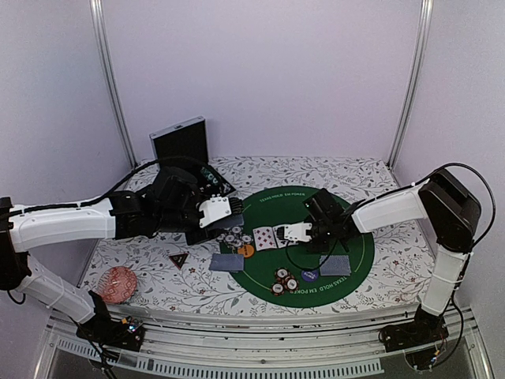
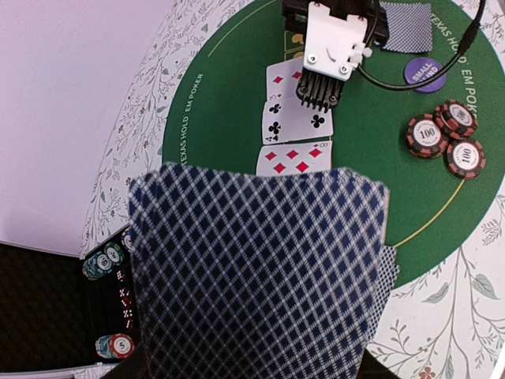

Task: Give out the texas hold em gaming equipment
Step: Flop the poker card in the community card area.

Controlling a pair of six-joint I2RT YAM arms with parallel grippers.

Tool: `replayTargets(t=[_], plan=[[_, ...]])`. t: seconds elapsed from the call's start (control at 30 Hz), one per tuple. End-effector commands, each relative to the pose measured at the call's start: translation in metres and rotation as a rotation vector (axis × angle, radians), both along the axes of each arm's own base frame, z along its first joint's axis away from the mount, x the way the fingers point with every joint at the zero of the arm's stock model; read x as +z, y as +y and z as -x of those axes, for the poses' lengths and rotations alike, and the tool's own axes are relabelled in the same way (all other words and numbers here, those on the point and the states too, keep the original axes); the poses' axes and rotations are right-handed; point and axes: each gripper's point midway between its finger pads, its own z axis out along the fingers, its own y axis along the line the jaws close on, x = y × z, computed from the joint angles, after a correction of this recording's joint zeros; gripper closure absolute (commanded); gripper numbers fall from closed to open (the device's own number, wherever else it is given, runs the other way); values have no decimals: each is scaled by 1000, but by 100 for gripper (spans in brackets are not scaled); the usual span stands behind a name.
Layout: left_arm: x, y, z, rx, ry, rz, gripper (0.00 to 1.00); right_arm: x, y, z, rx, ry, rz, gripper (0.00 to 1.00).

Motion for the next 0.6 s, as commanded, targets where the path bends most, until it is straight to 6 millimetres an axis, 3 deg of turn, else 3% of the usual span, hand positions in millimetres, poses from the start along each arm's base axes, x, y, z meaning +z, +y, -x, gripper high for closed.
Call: replayTargets(t=[0.0,0.2,0.33,0.47,0.57], plan=[[15,-4,2,-14,-32,40,48,-17,5,12,36,61,23,93],[14,-5,3,-17,-27,40,48,-20,3,20,42,82,55,75],[14,-5,3,-20,-25,41,48,-12,8,28,52,98,46,61],[15,-6,3,-22,-26,45,48,11,19,39,71,98,-23,56],[14,-6,4,-22,-24,45,48,39,28,42,77,82,-117,53]])
